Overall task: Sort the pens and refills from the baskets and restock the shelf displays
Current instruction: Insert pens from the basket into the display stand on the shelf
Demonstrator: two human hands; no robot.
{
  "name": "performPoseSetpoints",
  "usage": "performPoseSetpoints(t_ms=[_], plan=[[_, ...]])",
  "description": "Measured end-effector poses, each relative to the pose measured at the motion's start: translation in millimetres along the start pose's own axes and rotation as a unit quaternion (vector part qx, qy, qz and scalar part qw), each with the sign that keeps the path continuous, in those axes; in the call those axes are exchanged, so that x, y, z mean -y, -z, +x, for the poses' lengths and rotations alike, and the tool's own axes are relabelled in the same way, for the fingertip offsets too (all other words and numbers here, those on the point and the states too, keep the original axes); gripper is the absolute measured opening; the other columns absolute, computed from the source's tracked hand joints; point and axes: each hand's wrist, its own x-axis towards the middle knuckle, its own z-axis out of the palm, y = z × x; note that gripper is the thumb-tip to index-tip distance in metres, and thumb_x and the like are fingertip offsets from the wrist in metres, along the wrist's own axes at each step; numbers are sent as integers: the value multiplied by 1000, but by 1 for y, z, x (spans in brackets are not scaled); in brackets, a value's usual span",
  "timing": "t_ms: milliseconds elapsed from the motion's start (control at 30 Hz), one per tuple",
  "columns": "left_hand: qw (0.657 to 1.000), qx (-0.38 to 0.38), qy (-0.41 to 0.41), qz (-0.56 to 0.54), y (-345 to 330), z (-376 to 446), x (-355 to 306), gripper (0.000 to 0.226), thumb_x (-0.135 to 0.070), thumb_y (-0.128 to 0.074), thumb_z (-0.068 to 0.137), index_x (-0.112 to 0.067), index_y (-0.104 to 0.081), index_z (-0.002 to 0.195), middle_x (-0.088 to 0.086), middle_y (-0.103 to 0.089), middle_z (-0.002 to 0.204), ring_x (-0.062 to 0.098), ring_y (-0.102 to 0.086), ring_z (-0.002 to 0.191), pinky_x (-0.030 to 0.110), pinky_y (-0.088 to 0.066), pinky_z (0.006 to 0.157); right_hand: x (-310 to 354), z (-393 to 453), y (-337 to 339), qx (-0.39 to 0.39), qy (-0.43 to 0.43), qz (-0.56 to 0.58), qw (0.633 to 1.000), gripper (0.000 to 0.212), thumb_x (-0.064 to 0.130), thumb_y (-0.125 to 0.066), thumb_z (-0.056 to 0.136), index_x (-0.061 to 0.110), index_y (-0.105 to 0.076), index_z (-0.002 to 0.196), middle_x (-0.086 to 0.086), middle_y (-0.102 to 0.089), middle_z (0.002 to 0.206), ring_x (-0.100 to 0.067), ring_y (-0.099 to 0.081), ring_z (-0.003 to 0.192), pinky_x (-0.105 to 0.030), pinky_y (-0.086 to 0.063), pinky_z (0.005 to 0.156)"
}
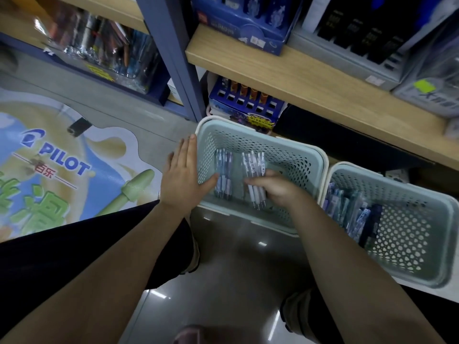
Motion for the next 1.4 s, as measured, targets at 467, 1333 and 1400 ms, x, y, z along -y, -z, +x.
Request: performPoseSetpoints(t_ms=[467, 1333, 1400], plan=[[856, 214, 22, -471, 146, -33, -152, 71, -23, -90, 66, -18, -57, 128, 2, -74, 106, 14, -72, 100, 29, -59, 86, 102, -229, -8, 49, 254, 112, 959, 19, 1, -62, 93, 8, -67, 111, -6, -75, 91, -16, -72, 84, -26, -57, 70], [741, 87, -242, -621, 543, -118, -301, 43, -20, -72, 80, 3, -65, 116, 12, -74, 91, 17, -63, 56, 23, -48, 46, 290, -643, 8, -182, 595, 54, 781, 14, 13, -58, 96, -1, -63, 97, -11, -57, 78, -22, -57, 59, -31, -47, 53], [751, 78, -246, -608, 545, -115, -301, 41, -20, -74, 80, -1, -64, 115, 13, -74, 93, 14, -57, 51, 23, -44, 45, 294, -648, 13, -169, 601, 66, 778, 14, 13, -58, 97, 1, -64, 100, -11, -57, 82, -19, -56, 57, -30, -46, 52]])
